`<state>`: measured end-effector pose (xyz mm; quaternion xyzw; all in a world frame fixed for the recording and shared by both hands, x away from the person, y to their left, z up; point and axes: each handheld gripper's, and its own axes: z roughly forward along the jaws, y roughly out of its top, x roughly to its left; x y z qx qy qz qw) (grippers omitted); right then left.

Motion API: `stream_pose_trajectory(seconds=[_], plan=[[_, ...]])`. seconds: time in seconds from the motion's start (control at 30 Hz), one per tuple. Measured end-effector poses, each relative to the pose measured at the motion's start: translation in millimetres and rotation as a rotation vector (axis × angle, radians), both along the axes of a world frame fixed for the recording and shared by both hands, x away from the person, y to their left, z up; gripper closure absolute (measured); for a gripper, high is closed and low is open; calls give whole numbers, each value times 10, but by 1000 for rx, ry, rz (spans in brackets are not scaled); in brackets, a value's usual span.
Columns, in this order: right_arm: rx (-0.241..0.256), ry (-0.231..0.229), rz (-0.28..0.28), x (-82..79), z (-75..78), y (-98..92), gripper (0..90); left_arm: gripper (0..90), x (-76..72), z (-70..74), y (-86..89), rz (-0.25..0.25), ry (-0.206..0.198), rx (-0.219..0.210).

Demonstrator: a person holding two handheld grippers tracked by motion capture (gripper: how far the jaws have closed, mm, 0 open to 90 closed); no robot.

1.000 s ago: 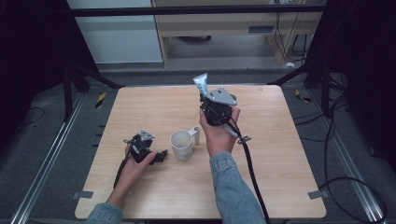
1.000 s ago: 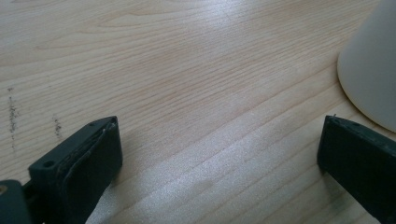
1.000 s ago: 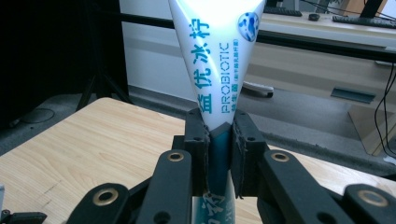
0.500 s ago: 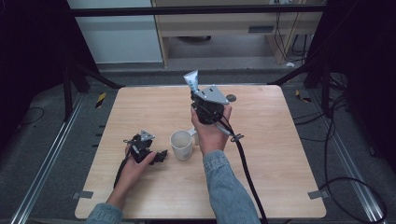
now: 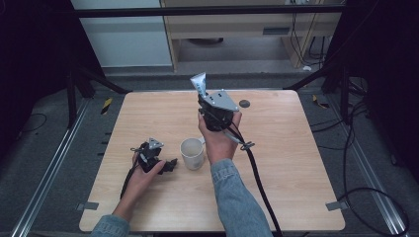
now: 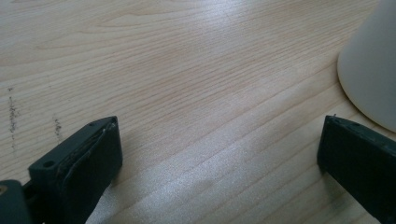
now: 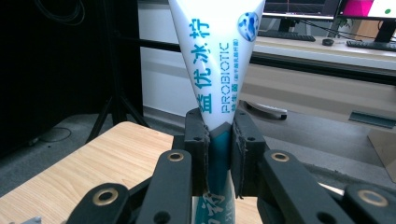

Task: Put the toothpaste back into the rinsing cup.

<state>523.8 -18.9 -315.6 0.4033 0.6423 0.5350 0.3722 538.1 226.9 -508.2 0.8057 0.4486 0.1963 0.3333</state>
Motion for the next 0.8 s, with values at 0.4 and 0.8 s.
stream_pose_trajectory(seconds=[0.4,0.8], plan=[[7,-3,22,-43,-15,109,787,0,0,2,1,-2,3,0],[18,-11,43,-84,-33,182,787,0,0,2,2,-2,3,1]])
